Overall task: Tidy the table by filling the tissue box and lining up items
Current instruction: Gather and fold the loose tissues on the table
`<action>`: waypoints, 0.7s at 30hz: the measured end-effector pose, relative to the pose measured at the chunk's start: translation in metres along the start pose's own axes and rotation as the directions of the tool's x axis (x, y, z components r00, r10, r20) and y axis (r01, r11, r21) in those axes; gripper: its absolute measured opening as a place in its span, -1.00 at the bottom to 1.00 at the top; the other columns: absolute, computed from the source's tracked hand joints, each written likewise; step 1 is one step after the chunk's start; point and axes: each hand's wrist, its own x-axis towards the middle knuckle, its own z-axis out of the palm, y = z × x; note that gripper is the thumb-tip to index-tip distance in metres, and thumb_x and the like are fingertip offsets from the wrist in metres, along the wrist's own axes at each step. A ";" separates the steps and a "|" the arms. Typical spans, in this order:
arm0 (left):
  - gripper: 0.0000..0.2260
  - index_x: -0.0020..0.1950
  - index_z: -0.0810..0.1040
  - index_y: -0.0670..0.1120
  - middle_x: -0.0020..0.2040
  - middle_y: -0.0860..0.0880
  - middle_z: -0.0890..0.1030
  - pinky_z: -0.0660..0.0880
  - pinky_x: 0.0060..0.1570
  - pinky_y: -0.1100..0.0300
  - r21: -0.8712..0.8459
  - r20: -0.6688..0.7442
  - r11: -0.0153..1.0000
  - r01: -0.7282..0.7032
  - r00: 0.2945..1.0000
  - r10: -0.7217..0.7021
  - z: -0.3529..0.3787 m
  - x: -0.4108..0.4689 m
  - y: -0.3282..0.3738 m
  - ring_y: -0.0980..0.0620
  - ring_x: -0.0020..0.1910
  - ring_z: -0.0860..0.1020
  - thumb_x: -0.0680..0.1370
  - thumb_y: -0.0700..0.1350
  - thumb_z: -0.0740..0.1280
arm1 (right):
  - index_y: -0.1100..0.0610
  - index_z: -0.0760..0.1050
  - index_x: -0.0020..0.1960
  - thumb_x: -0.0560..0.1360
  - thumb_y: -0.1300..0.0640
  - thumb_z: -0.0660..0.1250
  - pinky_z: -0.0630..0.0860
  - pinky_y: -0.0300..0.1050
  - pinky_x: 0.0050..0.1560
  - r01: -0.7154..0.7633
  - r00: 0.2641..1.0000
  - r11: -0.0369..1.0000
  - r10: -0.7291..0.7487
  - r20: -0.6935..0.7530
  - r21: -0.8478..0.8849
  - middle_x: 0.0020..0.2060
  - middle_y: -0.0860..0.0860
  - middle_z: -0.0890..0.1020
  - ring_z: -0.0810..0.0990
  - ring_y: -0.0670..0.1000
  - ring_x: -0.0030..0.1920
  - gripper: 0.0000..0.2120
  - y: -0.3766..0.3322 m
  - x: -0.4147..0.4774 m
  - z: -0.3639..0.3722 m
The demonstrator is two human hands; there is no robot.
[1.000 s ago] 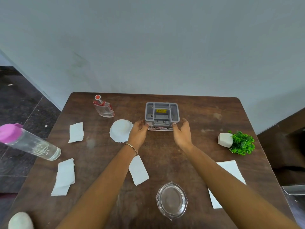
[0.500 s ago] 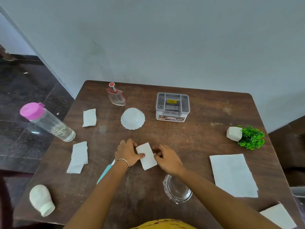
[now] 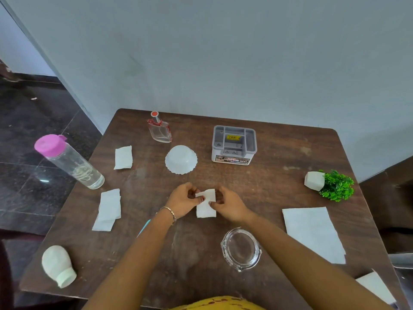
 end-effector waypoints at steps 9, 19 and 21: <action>-0.72 0.11 0.50 -0.13 -0.10 0.03 0.59 0.49 -0.16 0.36 -0.159 -0.008 0.969 -0.192 0.981 0.193 -0.014 0.023 0.067 0.09 -0.16 0.53 0.44 -0.17 0.46 | 0.13 0.56 0.21 0.48 0.19 0.34 0.57 -0.03 0.11 0.128 0.980 0.992 -0.128 -0.152 -0.007 0.08 0.04 0.68 0.64 0.01 0.05 -0.70 -0.017 0.016 -0.056; -0.67 0.21 0.52 -0.07 -0.08 0.04 0.59 0.48 -0.18 0.28 0.014 -0.036 0.953 -0.302 0.953 0.302 -0.028 0.083 0.114 0.14 -0.27 0.47 0.47 -0.29 0.36 | 0.21 0.50 0.26 0.51 0.18 0.33 0.54 -0.08 0.11 0.077 0.939 0.988 -0.118 -0.322 -0.137 0.14 0.11 0.64 0.62 0.10 0.09 -0.66 -0.035 0.062 -0.132; -0.65 0.23 0.50 -0.05 -0.02 0.02 0.61 0.47 -0.16 0.34 0.079 -0.031 0.949 -0.304 0.951 0.307 -0.027 0.091 0.117 0.15 -0.24 0.47 0.48 -0.30 0.34 | 0.23 0.51 0.25 0.51 0.17 0.32 0.55 -0.07 0.09 0.062 0.941 0.984 -0.114 -0.318 -0.169 0.12 0.12 0.65 0.63 0.11 0.07 -0.67 -0.033 0.069 -0.137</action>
